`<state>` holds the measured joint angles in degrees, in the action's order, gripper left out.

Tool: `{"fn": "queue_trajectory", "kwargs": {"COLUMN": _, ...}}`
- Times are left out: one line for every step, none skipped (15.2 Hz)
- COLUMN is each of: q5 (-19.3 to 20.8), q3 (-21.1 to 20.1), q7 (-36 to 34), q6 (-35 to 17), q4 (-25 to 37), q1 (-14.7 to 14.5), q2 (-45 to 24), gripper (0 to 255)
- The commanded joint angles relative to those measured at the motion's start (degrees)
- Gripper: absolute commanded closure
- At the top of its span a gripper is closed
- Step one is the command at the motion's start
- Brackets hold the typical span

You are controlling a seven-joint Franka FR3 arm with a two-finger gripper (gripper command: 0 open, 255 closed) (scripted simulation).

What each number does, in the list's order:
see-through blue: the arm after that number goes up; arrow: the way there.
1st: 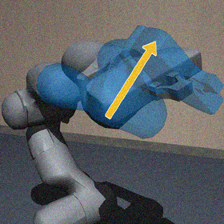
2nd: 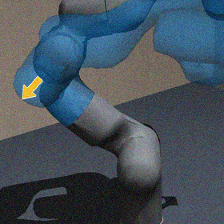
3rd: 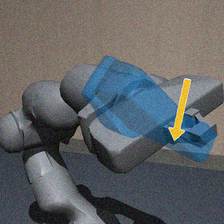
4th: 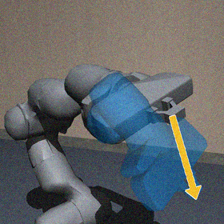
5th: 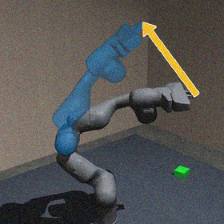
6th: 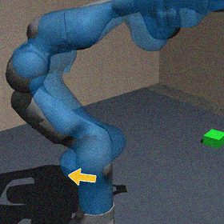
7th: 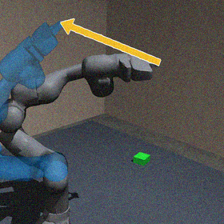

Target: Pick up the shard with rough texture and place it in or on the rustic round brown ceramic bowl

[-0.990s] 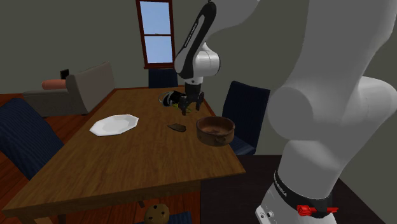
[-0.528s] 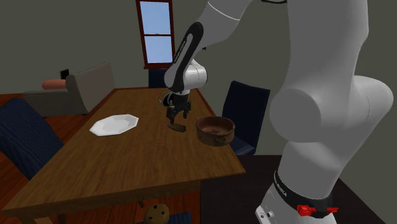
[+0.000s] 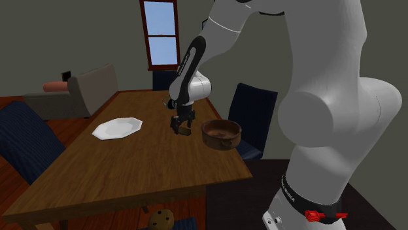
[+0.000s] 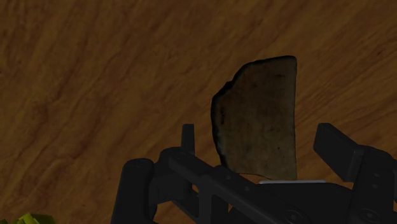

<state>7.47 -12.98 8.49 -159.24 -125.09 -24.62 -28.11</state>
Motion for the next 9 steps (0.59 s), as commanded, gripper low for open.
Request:
{"fn": "queue_trajectory", "kwargs": {"q5": 0.11, "q3": 0.12, "q7": -0.09, "q6": -0.23, "q4": 0.11, "q1": -0.12, "q2": -0.31, "gripper": 0}}
{"fn": "queue_trajectory", "kwargs": {"q5": 0.11, "q3": 0.12, "q7": -0.09, "q6": -0.23, "q4": 0.11, "q1": -0.12, "q2": -0.31, "gripper": 0}}
{"fn": "queue_trajectory", "kwargs": {"q5": 0.11, "q3": 0.12, "q7": -0.09, "q6": -0.23, "q4": 0.11, "q1": -0.12, "q2": -0.31, "gripper": 0}}
{"fn": "queue_trajectory", "kwargs": {"q5": 0.11, "q3": 0.12, "q7": -0.09, "q6": -0.23, "q4": 0.11, "q1": -0.12, "q2": -0.31, "gripper": 0}}
{"fn": "queue_trajectory", "kwargs": {"q5": 0.11, "q3": 0.12, "q7": -0.09, "q6": -0.23, "q4": 0.11, "q1": -0.12, "q2": -0.31, "gripper": 0}}
{"fn": "queue_trajectory", "kwargs": {"q5": 0.11, "q3": 0.11, "q7": -0.09, "q6": -0.23, "q4": 0.1, "q1": -0.12, "q2": -0.31, "gripper": 0}}
{"fn": "queue_trajectory", "kwargs": {"q5": 0.11, "q3": 0.11, "q7": -0.09, "q6": -0.23, "q4": 0.1, "q1": -0.12, "q2": -0.31, "gripper": 255}}
{"fn": "queue_trajectory", "kwargs": {"q5": 0.11, "q3": 0.11, "q7": -0.09, "q6": -0.23, "q4": 0.1, "q1": -0.12, "q2": -0.3, "gripper": 255}}
{"fn": "queue_trajectory", "kwargs": {"q5": 0.11, "q3": 0.12, "q7": -0.1, "q6": -0.23, "q4": 0.11, "q1": -0.12, "q2": -0.31, "gripper": 255}}
